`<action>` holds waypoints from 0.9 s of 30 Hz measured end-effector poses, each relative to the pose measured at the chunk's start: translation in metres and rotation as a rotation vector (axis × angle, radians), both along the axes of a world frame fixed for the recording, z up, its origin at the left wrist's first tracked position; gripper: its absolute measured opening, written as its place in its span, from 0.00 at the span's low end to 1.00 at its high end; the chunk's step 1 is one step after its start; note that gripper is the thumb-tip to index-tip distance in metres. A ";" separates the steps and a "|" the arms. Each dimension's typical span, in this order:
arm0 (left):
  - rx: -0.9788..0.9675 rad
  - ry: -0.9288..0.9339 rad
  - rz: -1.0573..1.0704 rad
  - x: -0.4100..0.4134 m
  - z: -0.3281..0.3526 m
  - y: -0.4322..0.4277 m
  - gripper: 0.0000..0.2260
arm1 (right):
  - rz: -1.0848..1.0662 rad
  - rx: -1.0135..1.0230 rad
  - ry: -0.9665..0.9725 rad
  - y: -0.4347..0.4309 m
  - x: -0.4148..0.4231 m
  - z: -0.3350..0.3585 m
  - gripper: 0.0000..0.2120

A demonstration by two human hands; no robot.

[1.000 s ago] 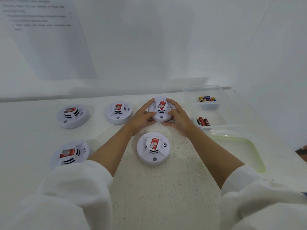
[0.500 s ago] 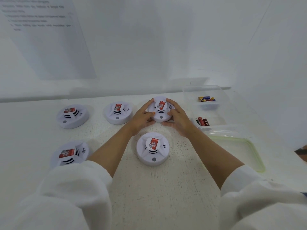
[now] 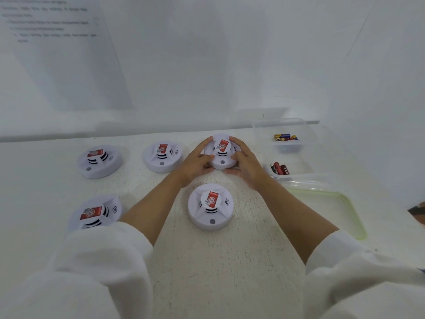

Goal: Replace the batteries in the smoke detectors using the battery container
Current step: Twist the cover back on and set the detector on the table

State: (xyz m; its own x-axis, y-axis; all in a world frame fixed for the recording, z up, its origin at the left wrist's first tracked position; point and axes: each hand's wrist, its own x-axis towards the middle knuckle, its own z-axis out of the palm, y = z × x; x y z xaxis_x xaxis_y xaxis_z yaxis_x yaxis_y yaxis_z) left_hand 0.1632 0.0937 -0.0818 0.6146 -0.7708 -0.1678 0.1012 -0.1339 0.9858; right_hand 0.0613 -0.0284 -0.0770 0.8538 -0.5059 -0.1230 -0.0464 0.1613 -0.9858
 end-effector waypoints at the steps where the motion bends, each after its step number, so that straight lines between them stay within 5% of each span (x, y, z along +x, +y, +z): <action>1: 0.011 -0.013 -0.002 0.001 0.002 -0.001 0.24 | -0.010 -0.020 0.012 0.000 0.001 0.001 0.19; 5: 0.069 -0.106 -0.014 0.001 0.006 -0.006 0.23 | -0.078 -0.174 0.058 0.000 0.007 0.007 0.22; 20: 0.373 -0.553 0.000 0.001 -0.003 -0.033 0.22 | -0.174 -0.259 0.145 -0.013 0.019 -0.005 0.20; 27: 0.370 -0.549 0.020 0.003 -0.006 -0.033 0.22 | -0.192 -0.310 0.149 -0.010 0.019 -0.004 0.21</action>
State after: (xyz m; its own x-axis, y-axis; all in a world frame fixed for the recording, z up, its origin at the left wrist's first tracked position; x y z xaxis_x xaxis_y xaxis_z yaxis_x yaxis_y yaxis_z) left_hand 0.1667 0.0608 -0.0882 0.6997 -0.7102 -0.0773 -0.3974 -0.4769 0.7840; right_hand 0.0806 -0.0383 -0.0813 0.7242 -0.6874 -0.0550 -0.1908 -0.1230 -0.9739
